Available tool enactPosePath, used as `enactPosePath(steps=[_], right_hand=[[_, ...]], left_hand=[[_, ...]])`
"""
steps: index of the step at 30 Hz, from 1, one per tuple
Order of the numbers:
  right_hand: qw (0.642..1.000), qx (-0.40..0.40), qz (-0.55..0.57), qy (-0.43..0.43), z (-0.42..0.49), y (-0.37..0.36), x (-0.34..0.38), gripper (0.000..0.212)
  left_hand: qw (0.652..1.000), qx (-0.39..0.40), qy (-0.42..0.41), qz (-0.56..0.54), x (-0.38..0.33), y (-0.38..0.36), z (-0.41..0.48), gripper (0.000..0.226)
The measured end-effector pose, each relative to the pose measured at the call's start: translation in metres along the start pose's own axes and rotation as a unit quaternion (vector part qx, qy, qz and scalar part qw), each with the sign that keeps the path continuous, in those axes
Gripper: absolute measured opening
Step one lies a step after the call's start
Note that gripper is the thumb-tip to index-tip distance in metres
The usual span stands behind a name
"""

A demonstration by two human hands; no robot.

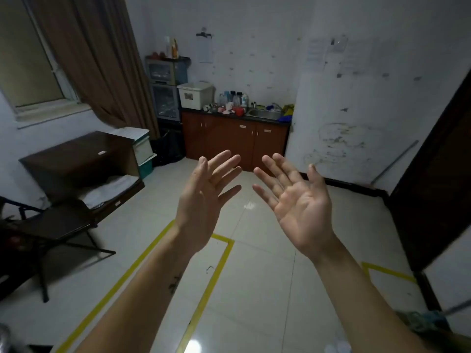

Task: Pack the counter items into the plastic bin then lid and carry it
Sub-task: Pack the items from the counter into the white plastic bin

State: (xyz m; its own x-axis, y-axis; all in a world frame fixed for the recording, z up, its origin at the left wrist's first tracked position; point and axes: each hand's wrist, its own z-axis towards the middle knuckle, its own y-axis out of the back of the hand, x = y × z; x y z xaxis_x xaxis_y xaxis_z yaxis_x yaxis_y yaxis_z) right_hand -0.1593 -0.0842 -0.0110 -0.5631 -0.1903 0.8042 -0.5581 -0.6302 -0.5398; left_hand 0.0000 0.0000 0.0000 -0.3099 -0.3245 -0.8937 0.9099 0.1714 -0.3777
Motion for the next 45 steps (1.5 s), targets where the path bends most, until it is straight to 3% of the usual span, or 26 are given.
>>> enactPosePath(steps=[14, 30, 45], right_hand=[[0.999, -0.050, -0.007, -0.011, 0.144, 0.028, -0.036, 0.063], [0.999, -0.004, 0.023, -0.027, 0.413, 0.171, -0.048, 0.061], [0.997, 0.023, 0.017, -0.069, 0.596, 0.237, -0.082, 0.062]], left_hand=[[1.000, 0.004, 0.025, 0.007, 0.021, 0.075, 0.144, 0.057], [0.997, -0.057, 0.041, 0.032, 0.101, 0.092, 0.417, 0.056], [0.994, -0.096, 0.042, 0.024, 0.139, 0.162, 0.588, 0.057]])
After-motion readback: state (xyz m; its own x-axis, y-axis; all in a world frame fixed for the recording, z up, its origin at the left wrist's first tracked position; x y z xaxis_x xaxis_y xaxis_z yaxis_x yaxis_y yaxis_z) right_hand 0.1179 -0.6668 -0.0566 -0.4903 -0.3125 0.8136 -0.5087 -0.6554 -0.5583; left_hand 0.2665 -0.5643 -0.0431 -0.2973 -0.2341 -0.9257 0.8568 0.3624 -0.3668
